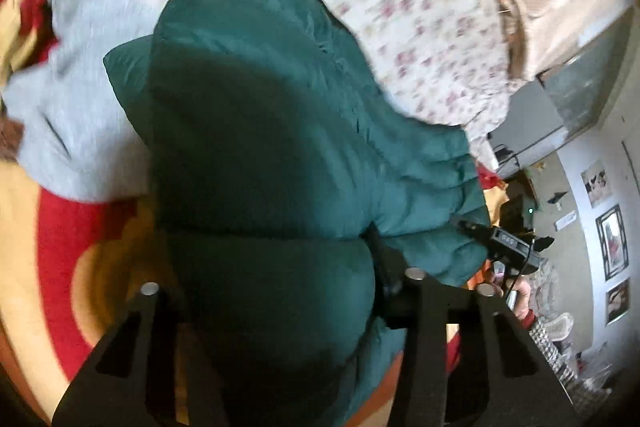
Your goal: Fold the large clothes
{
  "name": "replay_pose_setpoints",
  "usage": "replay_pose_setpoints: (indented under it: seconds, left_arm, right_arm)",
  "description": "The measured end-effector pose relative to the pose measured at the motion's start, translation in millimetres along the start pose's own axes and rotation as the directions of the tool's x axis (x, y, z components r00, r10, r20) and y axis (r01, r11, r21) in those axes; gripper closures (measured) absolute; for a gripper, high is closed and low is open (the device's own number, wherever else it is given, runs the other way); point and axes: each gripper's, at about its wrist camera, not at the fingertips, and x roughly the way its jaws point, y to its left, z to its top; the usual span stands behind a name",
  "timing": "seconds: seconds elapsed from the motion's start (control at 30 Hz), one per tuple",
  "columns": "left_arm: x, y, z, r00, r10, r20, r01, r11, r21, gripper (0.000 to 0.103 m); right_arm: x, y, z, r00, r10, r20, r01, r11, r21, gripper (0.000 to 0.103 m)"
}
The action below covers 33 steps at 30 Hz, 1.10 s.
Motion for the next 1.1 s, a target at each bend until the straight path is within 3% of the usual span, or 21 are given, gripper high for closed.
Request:
replay_pose_setpoints:
  seconds: [0.17,0.27,0.33,0.4,0.47,0.5,0.57,0.7,0.77,0.97,1.0,1.1]
  left_arm:
    - [-33.5,-29.5,2.0,0.996,0.016,0.089,-0.022,0.997,0.068,0.065]
    - [-34.0,-20.3,6.0,0.993,0.058,0.102,-0.063,0.997,0.050,0.063]
    - [-23.2,-4.9,7.3,0.990,0.109,0.085,-0.109,0.994,-0.001,0.059]
    - [-2.0,11.7,6.9,0.976,0.215,0.043,-0.214,0.976,-0.036,0.049]
    - [16.5,27.8,4.6,0.959,0.283,0.009,-0.281,0.957,-0.076,0.025]
    - [21.2,31.7,3.8,0.958,0.285,0.003,-0.284,0.954,-0.100,0.023]
    - [22.2,27.5,4.5,0.958,0.286,-0.001,-0.284,0.952,-0.117,0.021]
    - [9.2,7.6,7.1,0.938,0.341,0.064,-0.336,0.938,-0.081,0.021]
    - [-0.6,2.2,3.5,0.921,0.376,0.107,-0.370,0.926,-0.073,0.022]
    - [-31.4,-15.1,-7.1,0.833,0.490,0.258,-0.501,0.865,-0.025,0.022]
    - [-38.4,-14.4,-12.4,0.814,0.507,0.284,-0.525,0.851,-0.015,0.022]
    - [-46.1,-31.8,-23.3,0.727,0.571,0.382,-0.625,0.780,0.024,0.022]
  right_arm:
    - [-14.5,54.9,-1.9,0.997,0.071,0.040,-0.065,0.989,-0.129,0.058]
    - [-11.0,72.3,-4.9,0.996,0.069,0.053,-0.059,0.982,-0.182,0.058]
    - [-2.0,68.3,-4.7,0.997,0.053,0.054,-0.043,0.985,-0.169,0.058]
    - [3.5,51.8,-2.9,0.997,0.041,0.070,-0.033,0.993,-0.114,0.058]
    - [8.3,30.6,-2.6,0.997,0.025,0.075,-0.021,0.999,-0.049,0.057]
    - [11.6,21.5,-4.3,0.998,0.014,0.066,-0.013,1.000,-0.020,0.055]
    - [16.7,9.4,-8.6,0.999,-0.016,0.050,0.015,1.000,0.011,0.041]
    - [3.3,9.9,-11.1,0.990,-0.093,0.102,0.092,0.996,0.017,0.036]
    - [-7.2,14.4,-11.3,0.980,-0.138,0.142,0.139,0.990,0.008,0.035]
    - [-49.4,38.5,-12.8,0.917,-0.276,0.289,0.299,0.953,-0.040,0.035]
    - [-57.0,45.4,-14.4,0.902,-0.292,0.318,0.323,0.945,-0.048,0.035]
    - [-71.0,71.2,-22.1,0.875,-0.303,0.378,0.370,0.922,-0.116,0.035]
